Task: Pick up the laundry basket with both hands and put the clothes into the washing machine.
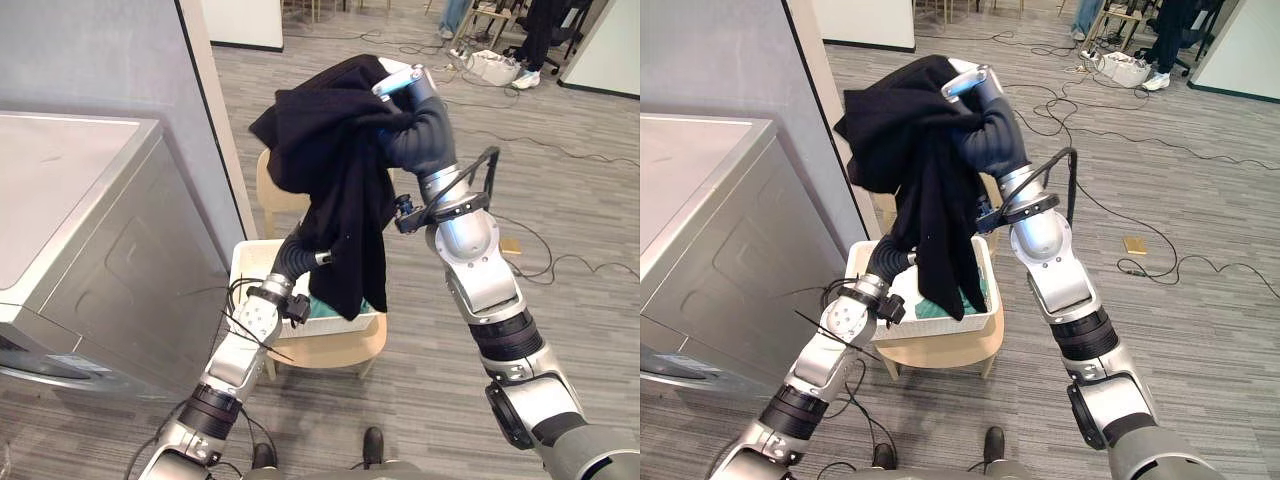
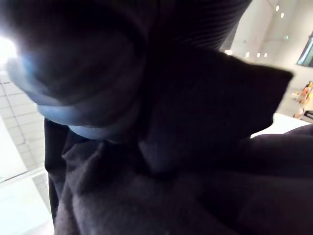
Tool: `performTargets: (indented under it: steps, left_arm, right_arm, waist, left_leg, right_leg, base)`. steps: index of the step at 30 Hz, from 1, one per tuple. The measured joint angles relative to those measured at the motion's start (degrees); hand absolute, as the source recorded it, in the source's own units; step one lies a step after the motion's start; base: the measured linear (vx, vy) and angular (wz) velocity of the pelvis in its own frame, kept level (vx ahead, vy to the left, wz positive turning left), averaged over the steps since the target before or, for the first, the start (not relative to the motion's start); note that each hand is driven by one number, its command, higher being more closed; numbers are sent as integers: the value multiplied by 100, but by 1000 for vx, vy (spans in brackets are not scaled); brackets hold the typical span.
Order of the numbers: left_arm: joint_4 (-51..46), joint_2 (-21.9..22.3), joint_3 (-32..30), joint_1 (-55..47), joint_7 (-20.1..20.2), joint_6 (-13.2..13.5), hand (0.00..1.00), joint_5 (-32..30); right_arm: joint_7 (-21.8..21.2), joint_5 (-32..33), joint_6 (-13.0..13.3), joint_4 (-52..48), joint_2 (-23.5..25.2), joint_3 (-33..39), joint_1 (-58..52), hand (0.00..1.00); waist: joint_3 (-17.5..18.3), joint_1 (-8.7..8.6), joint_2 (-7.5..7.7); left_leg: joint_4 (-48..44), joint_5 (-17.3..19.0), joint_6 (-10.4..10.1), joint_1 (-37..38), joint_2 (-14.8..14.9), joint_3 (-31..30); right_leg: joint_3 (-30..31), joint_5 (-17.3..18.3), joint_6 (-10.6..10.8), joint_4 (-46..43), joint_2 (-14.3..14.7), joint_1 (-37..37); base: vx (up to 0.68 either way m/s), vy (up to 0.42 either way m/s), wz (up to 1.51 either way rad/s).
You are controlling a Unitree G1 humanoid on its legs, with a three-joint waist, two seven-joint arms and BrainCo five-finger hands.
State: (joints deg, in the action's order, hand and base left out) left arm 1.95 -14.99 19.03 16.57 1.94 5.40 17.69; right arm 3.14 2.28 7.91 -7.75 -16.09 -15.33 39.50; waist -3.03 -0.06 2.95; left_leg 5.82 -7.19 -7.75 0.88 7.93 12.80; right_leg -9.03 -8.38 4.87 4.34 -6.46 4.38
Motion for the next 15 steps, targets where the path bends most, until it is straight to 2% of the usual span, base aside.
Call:
performTargets:
  steps: [3, 7, 8, 12, 15]
  left_arm:
    - [192, -237, 136, 313, 149, -2, 0, 440]
    - [305, -207, 151, 568, 46, -2, 0, 423]
    - [305, -192, 150, 580, 3, -2, 100, 406]
    - [321, -11, 87, 593, -384, -1, 100, 158]
    - [323, 122, 29, 592, -478, 8, 100, 134]
  right_arm:
    - [-139, 331, 61, 82, 13, -427, 0, 100]
    - [-259, 501, 65, 85, 50, -606, -9, 100]
    - [-275, 509, 65, 85, 77, -606, -18, 100]
    - [-335, 509, 71, 157, 196, -655, -251, 100]
    - [-331, 509, 73, 205, 232, -648, -382, 100]
  waist:
    - [131, -68, -96]
    - [162, -97, -115]
    - [163, -101, -114]
    - [265, -107, -103]
    - [296, -117, -106]
  left_leg:
    - [3, -1, 0, -1, 3, 0]
    - [3, -2, 0, -1, 4, -8]
    - [3, -2, 1, -1, 4, -10]
    - [6, -2, 1, -2, 3, -55]
    - [7, -4, 2, -1, 3, -155]
  right_leg:
    - [0, -14, -15, 7, 4, 3]
    - [-4, -34, -32, 13, 7, -5]
    - [-6, -35, -32, 16, 6, -7]
    - [-52, -42, -31, 72, 6, -63]
    - [-123, -41, -30, 88, 6, -109]
  base:
    - [0, 0, 0]
    - [0, 0, 0]
    - [0, 0, 0]
    - [1, -7, 5]
    - [-4, -9, 10]
